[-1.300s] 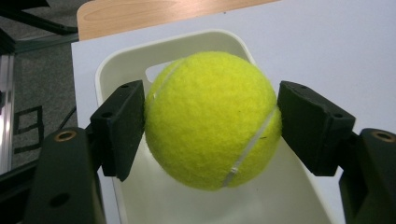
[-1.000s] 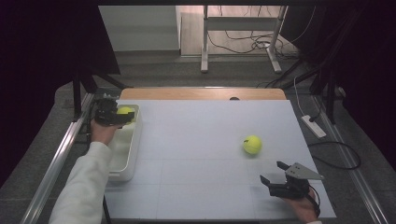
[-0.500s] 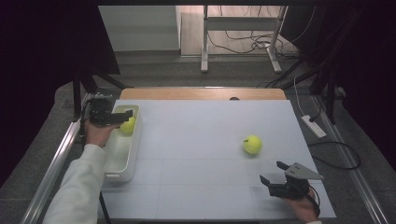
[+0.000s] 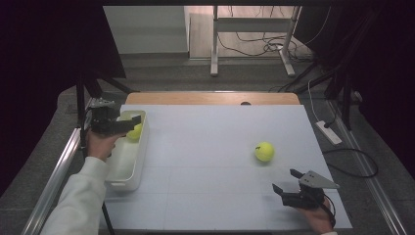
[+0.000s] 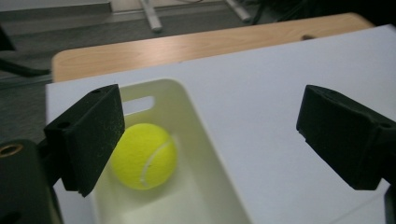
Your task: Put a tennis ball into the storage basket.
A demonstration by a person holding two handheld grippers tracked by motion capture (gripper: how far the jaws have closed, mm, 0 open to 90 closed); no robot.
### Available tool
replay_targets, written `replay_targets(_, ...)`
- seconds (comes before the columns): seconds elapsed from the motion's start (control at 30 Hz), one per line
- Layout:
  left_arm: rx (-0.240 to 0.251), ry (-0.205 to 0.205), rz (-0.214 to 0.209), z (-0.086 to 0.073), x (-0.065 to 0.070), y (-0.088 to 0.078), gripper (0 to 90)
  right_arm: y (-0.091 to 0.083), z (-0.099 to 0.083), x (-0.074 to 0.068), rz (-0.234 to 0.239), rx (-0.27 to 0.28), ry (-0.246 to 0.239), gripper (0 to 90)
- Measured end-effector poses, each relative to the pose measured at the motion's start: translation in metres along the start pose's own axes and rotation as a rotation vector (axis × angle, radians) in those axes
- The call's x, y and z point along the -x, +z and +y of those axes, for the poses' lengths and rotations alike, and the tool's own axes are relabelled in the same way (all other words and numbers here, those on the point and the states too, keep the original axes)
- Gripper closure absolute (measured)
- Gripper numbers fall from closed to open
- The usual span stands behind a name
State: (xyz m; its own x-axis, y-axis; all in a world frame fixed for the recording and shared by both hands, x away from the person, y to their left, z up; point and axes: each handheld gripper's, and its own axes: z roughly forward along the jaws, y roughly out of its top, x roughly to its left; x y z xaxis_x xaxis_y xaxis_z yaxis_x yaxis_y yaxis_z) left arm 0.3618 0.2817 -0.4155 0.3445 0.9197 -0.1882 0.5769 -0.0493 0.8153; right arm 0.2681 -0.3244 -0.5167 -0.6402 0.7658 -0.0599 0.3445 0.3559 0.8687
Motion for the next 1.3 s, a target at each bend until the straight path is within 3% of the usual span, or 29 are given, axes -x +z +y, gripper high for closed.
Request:
replay_targets(0.13,0.019,0.024,-0.021,-0.001,0.009,-0.006,8.6,0.0,0.0,0.0,0.0,-0.001,-0.001,12.7)
replay_targets(0.33,0.017,0.06,-0.02,-0.002,0.018,-0.009,8.7,0.001,0.0,0.0,0.001,-0.001,-0.003,12.7)
replay_targets(0.7,0.039,0.076,-0.047,-0.007,0.029,-0.012,8.9,0.0,0.0,0.0,-0.002,0.0,-0.002,12.7)
replay_targets(0.93,0.067,0.128,-0.08,-0.009,0.047,-0.02,8.9,0.0,0.001,-0.001,-0.002,0.001,-0.001,12.7)
replay_targets(1.3,0.094,0.158,-0.143,-0.01,0.068,-0.024,9.2,0.0,0.001,-0.001,-0.003,0.002,0.001,12.7)
